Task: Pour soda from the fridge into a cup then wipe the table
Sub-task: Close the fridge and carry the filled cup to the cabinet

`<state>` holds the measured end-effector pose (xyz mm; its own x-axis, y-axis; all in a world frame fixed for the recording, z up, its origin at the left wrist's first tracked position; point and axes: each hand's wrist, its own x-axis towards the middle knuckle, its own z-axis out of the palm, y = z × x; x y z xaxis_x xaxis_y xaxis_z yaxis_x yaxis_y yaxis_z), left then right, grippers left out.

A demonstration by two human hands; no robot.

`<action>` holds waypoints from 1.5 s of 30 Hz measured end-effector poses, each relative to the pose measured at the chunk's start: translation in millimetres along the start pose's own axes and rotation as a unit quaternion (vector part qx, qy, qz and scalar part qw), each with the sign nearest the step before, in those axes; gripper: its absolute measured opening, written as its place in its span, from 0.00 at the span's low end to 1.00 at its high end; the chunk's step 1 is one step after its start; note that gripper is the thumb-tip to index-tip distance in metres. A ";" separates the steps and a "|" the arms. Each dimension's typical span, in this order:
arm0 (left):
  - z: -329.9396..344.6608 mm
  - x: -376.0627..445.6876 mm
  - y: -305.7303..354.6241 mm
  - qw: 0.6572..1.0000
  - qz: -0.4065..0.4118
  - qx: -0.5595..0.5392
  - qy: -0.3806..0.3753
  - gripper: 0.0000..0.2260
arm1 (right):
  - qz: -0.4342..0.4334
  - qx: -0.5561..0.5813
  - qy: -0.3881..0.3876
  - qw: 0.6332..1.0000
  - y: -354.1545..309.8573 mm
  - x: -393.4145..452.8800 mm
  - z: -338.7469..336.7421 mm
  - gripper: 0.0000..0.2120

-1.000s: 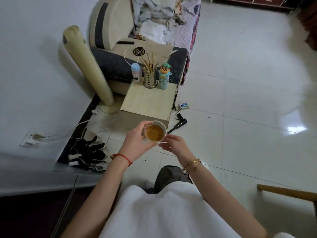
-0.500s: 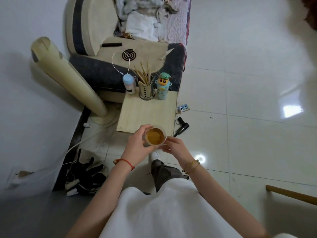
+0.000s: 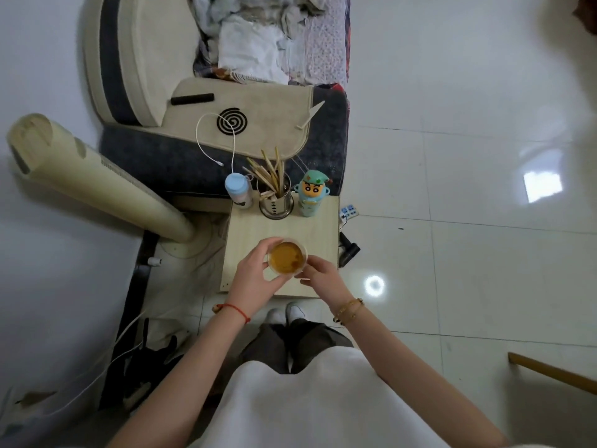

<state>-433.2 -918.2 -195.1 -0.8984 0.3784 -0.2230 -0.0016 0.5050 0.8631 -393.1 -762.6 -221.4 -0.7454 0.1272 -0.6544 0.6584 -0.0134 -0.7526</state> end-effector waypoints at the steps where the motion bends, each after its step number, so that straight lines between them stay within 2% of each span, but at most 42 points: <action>1: -0.8 8.1 -5.8 1.000 -0.001 -0.002 -0.005 0.28 | 0.001 -0.002 0.009 1.000 0.8 8.2 3.0 0.13; 13: 18.6 76.6 -104.5 0.997 -0.040 -0.027 -0.053 0.27 | -0.055 -0.096 0.132 0.985 48.3 93.6 38.8 0.16; 29: 90.7 114.3 -244.8 0.994 -0.085 -0.024 -0.064 0.29 | -0.034 -0.135 0.105 0.985 153.4 188.1 46.9 0.17; 40: 103.3 113.7 -261.7 0.993 -0.100 -0.003 -0.067 0.30 | -0.021 -0.125 0.091 0.988 173.1 200.1 48.0 0.17; 45: 97.4 109.6 -249.8 0.987 -0.127 0.055 -0.084 0.40 | 0.005 -0.158 0.080 0.984 168.0 192.3 42.9 0.19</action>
<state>-488.5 -927.3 -479.3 -0.7898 0.3476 -0.5054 -0.1613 0.6772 0.7179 -430.3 -783.0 -476.8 -0.7292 0.2832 -0.6229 0.6842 0.2906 -0.6689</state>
